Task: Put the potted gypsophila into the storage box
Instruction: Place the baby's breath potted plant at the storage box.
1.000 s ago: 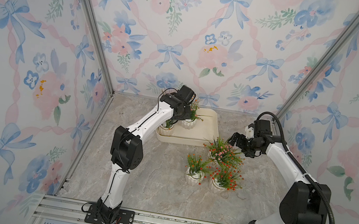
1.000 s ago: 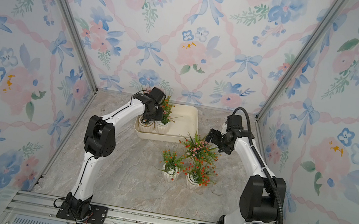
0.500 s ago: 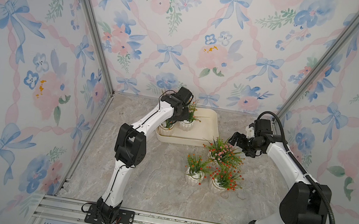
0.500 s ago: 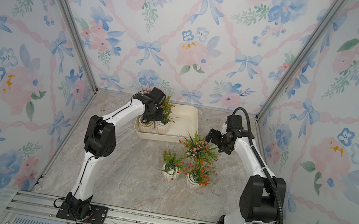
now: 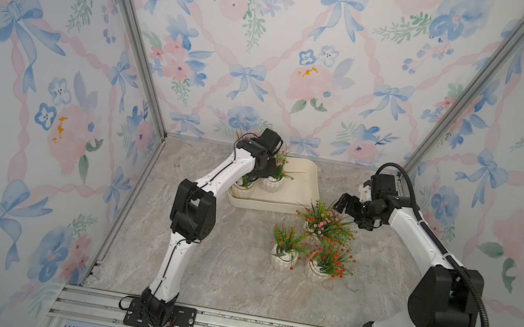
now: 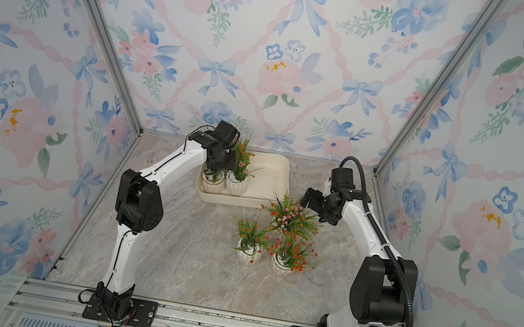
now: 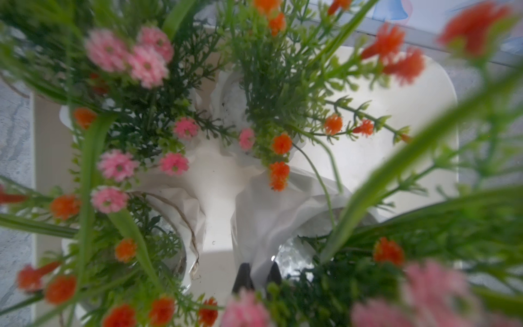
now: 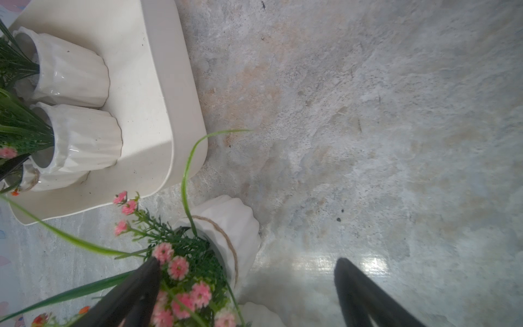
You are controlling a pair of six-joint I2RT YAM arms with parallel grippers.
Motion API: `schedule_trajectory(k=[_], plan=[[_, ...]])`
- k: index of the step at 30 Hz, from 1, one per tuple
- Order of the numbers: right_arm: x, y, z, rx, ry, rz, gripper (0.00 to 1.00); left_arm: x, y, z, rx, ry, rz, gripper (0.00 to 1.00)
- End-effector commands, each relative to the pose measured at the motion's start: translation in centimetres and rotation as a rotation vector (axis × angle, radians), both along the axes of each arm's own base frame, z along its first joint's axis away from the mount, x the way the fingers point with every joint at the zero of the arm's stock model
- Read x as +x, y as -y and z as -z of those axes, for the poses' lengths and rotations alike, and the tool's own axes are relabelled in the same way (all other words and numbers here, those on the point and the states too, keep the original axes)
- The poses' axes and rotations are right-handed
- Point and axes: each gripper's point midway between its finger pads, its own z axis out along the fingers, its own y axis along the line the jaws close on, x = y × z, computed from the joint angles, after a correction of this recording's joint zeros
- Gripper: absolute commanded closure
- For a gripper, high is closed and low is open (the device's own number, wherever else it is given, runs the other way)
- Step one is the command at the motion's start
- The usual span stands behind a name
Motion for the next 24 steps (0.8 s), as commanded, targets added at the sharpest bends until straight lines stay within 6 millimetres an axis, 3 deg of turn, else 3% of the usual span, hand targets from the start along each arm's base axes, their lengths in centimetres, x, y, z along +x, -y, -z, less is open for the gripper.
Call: schedule_trajectory(k=[1, 17, 24], plan=[[-0.2, 0.3, -0.6, -0.021, -0.001, -0.007, 0.03, 0.6, -0.1, -1.0, -0.013, 0.04, 0.011, 1.0], [-0.3, 0.2, 0.0, -0.017, -0.009, -0.004, 0.03, 0.7, -3.1, 1.4, 0.062, 0.0, -0.014, 1.0], [-0.4, 0.4, 0.1, -0.023, -0.011, -0.001, 0.03, 0.3, -3.0, 2.7, 0.063, -0.029, -0.01, 1.0]])
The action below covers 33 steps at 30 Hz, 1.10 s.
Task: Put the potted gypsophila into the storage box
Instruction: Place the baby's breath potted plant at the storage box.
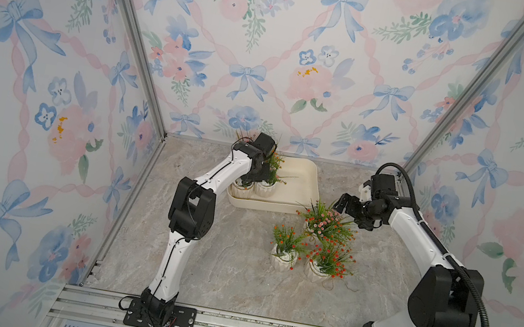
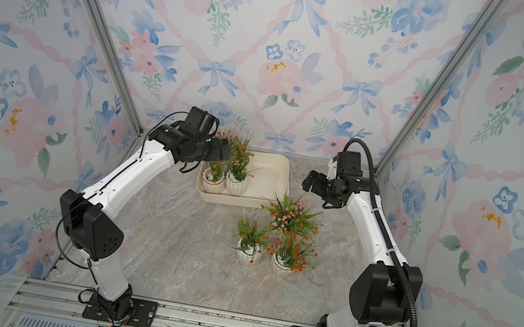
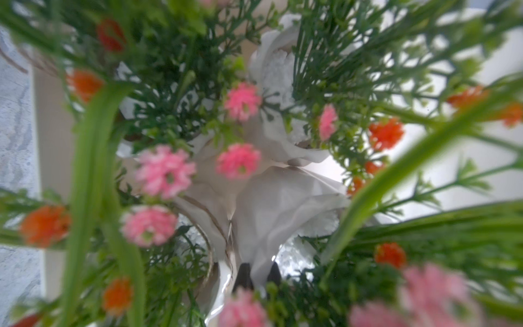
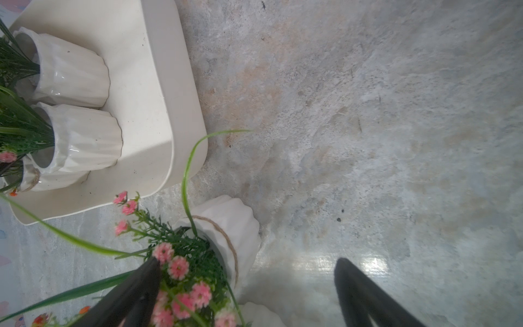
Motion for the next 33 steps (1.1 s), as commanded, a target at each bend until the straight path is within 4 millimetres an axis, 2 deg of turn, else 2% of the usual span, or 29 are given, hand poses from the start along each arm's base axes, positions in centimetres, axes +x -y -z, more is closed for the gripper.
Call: schedule_trajectory(k=[1, 15, 28, 33], plan=[[-0.4, 0.4, 0.1, -0.022, -0.011, -0.002, 0.03, 0.7, -0.8, -0.1, 0.011, 0.02, -0.008, 1.0], [-0.5, 0.5, 0.1, -0.023, -0.011, 0.002, 0.03, 1.3, 0.6, 1.0, -0.028, 0.003, -0.002, 1.0], [-0.7, 0.9, 0.2, -0.026, -0.013, 0.006, 0.03, 1.4, 0.4, 1.4, -0.022, 0.0, -0.017, 1.0], [-0.8, 1.0, 0.3, -0.024, -0.017, 0.01, 0.03, 1.5, 0.2, 1.2, -0.018, 0.005, -0.022, 0.9]])
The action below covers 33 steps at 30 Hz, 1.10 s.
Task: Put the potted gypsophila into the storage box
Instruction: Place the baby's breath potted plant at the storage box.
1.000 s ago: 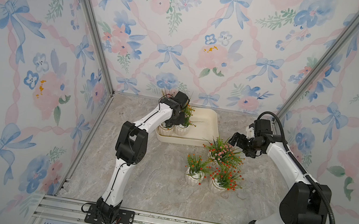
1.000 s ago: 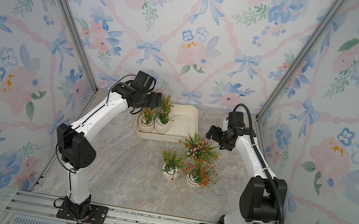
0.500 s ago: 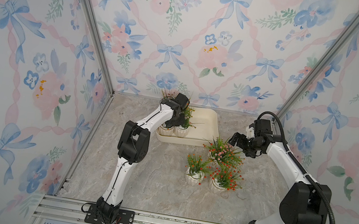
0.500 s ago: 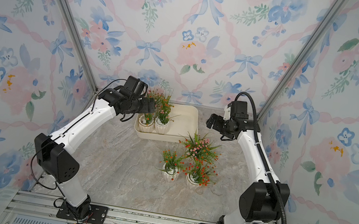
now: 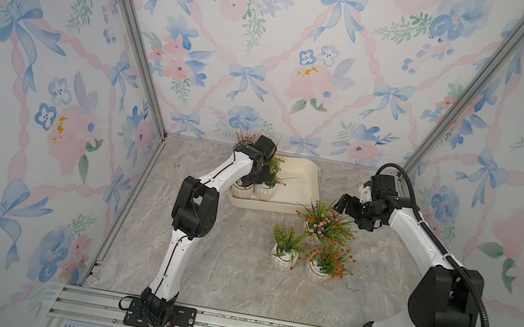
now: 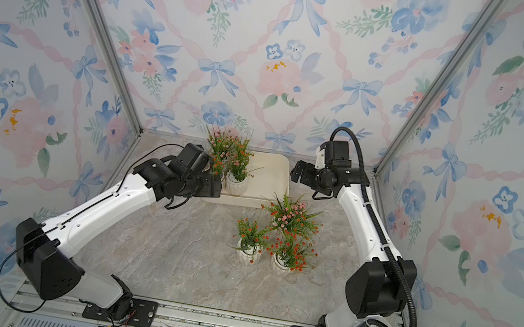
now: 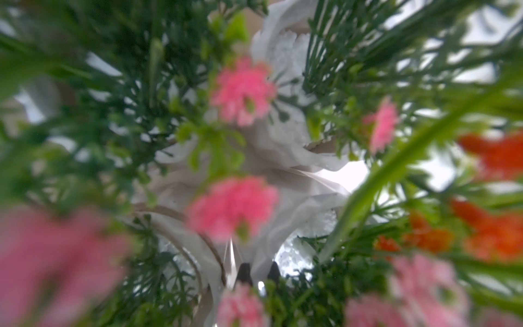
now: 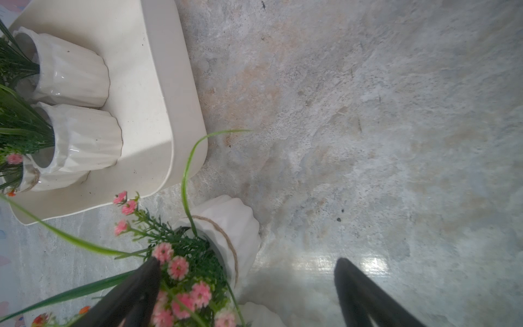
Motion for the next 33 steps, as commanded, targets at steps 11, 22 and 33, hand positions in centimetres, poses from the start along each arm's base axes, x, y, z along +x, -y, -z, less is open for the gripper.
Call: schedule_trajectory(k=[11, 22, 33], plan=[[-0.4, 0.6, 0.2, -0.006, -0.012, 0.005, 0.03, 1.1, -0.4, -1.9, -0.012, 0.056, -0.039, 0.74], [-0.2, 0.5, -0.3, -0.006, -0.005, 0.002, 0.03, 0.9, -0.7, -4.4, -0.022, 0.099, -0.051, 0.64], [0.2, -0.2, -1.3, -0.004, 0.022, -0.025, 0.03, -0.5, -1.6, -12.3, -0.07, 0.232, -0.058, 0.27]])
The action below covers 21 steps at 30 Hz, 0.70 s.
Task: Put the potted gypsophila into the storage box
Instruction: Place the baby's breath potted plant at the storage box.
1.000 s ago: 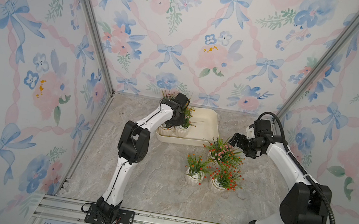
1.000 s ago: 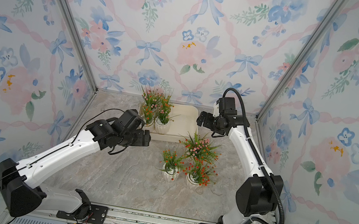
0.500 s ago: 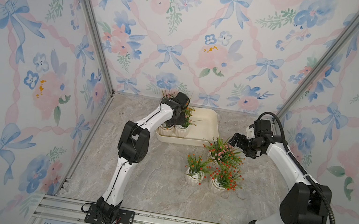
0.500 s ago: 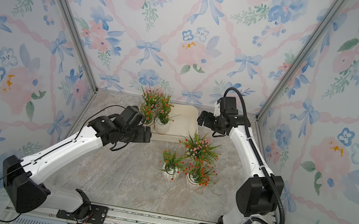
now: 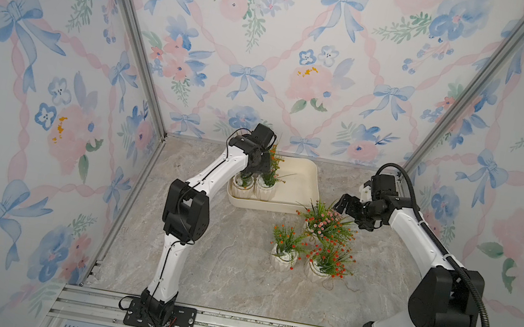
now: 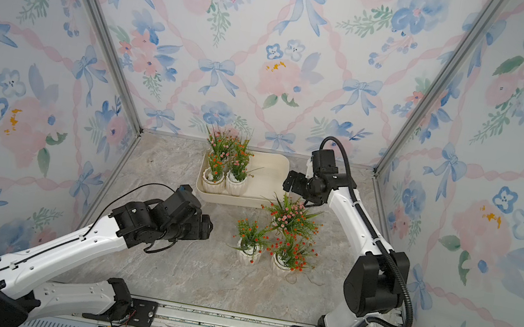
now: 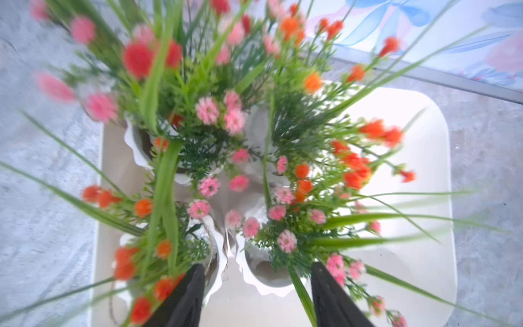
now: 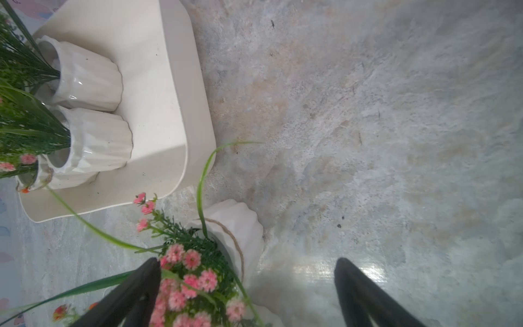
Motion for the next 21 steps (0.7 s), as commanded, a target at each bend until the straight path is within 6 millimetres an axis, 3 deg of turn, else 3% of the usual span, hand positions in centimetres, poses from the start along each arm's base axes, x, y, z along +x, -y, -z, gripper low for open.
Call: schedule_trajectory(k=[1, 6, 10, 15, 21], plan=[[0.2, -0.3, -1.3, -0.002, 0.024, -0.021, 0.03, -0.9, -1.1, -4.0, -0.01, 0.07, -0.013, 0.22], [1.1, -0.5, -3.4, -0.009, 0.066, -0.043, 0.03, -2.9, -2.0, -7.3, -0.025, 0.121, -0.012, 0.05], [2.1, -1.3, -5.8, -0.028, 0.11, -0.074, 0.03, -5.6, -3.3, -8.3, -0.012, 0.128, -0.019, 0.02], [3.5, -3.8, -8.3, -0.023, 0.184, -0.119, 0.03, -10.7, -4.3, -7.0, 0.018, 0.099, -0.021, 0.02], [3.9, -6.5, -7.4, -0.031, 0.166, -0.135, 0.03, -19.3, -3.6, -3.9, -0.014, 0.035, -0.02, 0.03]])
